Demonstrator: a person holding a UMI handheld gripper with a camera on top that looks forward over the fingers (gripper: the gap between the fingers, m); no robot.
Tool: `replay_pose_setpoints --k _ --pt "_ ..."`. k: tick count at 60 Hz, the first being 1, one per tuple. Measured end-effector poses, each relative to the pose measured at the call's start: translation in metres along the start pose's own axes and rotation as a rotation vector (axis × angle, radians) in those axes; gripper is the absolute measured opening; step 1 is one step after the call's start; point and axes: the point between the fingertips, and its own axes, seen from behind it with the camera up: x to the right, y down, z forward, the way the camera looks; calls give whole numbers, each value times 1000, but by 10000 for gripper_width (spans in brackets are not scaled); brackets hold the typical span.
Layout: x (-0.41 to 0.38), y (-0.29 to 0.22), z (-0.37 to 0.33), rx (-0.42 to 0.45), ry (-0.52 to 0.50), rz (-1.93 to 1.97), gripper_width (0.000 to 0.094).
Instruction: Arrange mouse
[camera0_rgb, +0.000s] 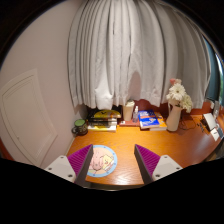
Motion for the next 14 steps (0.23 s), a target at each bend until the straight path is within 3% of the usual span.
replay_pose_setpoints --k 14 --pt "16 19 -15 -12 16 33 825"
